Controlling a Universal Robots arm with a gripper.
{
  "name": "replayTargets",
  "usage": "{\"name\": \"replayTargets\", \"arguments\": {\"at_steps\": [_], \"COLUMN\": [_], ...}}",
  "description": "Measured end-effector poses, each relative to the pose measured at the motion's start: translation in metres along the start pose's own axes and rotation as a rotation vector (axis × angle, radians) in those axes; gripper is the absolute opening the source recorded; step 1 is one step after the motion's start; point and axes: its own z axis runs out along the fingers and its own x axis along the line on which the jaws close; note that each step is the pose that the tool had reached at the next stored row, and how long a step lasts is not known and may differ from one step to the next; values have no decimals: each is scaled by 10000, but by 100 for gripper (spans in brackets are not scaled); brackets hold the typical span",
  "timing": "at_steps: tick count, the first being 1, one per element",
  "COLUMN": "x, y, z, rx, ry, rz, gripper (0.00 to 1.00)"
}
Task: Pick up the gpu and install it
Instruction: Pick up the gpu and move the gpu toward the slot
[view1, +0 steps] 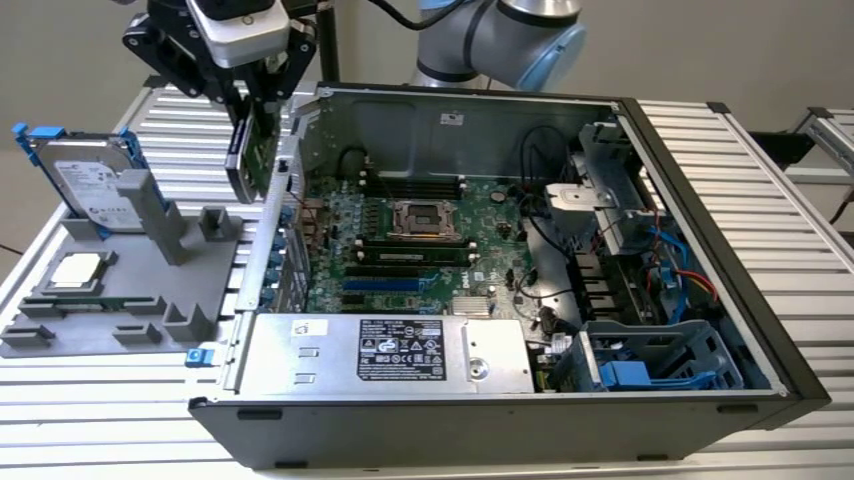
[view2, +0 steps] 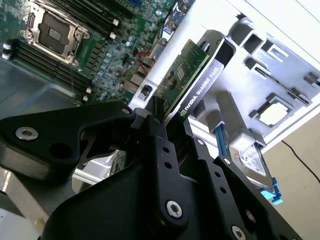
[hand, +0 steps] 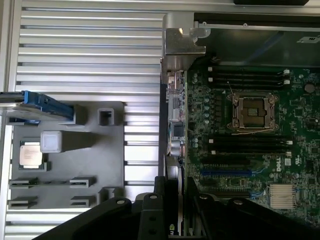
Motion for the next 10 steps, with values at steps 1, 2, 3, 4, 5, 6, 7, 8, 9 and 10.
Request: {"name": "replayTargets", "arguments": {"at_steps": [1, 2, 3, 4, 5, 6, 7, 8, 9, 10], "x": [-13, -24, -37, -49, -61, -86, -98, -111, -124, -136], "y": [0, 0, 0, 0, 0, 0, 0, 0, 0, 0], "z": [0, 0, 1, 1, 1, 2, 2, 2, 3, 3], "rx": [1, 0, 0, 0, -1, 0, 0, 0, 0, 0], "ry": [0, 0, 0, 0, 0, 0, 0, 0, 0, 0], "rz": [0, 0, 0, 0, 0, 0, 0, 0, 0, 0], "gripper": [0, 0, 0, 0, 0, 0, 0, 0, 0, 0]}}
